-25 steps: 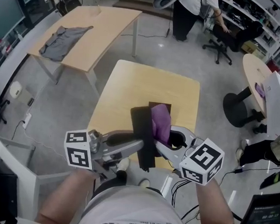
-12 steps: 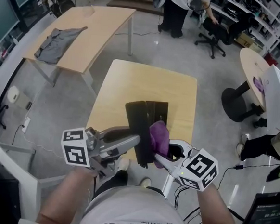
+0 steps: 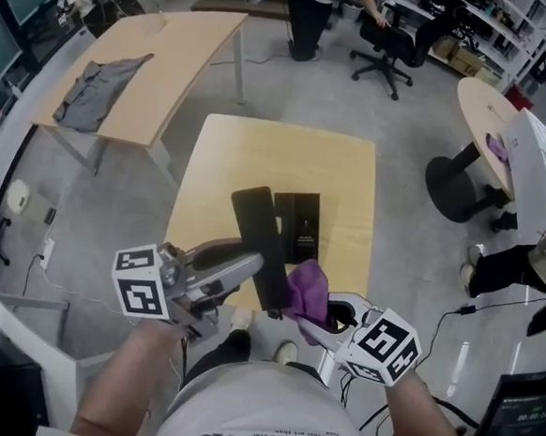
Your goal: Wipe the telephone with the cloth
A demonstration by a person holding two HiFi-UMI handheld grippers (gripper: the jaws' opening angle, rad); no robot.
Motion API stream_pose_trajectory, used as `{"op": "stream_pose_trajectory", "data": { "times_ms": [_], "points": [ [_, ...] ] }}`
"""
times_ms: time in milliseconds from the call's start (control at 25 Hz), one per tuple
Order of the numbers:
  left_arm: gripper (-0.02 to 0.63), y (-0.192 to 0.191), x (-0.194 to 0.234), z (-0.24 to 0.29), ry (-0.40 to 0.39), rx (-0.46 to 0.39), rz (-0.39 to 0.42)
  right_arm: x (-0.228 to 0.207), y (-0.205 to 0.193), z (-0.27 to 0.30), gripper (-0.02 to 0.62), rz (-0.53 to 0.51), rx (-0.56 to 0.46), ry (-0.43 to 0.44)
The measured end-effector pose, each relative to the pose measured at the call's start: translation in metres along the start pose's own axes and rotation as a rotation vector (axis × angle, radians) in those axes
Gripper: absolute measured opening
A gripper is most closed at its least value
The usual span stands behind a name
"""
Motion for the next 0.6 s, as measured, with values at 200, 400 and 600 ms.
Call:
{"op": "stream_pose_trajectory", "data": {
  "times_ms": [200, 400, 600],
  "points": [
    [0.081, 0.002, 0.008, 0.003, 0.000, 0.010, -0.008, 0.011, -0.008, -0.008, 0.115, 0.028, 0.005, -0.021],
    [0.081, 0.002, 0.017, 0.006, -0.005, 0.028, -0.020, 0.016, -0.010, -0.020, 0.115, 0.045, 0.008, -0.064],
    [0.081, 0.002, 0.026, 0.011, -0.013, 0.043, -0.029, 0.008, 0.005, -0.038, 0.114, 0.034, -0.044, -0.143]
  ]
}}
Point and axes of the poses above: the fingertips, and each gripper's own axes: z forward along the fingers, x to its left, y out of its top, the point moved 6 cm from there along -z, backward along the fingers, and after that the axes turned 13 degrees about y, right-handed, at the moved point
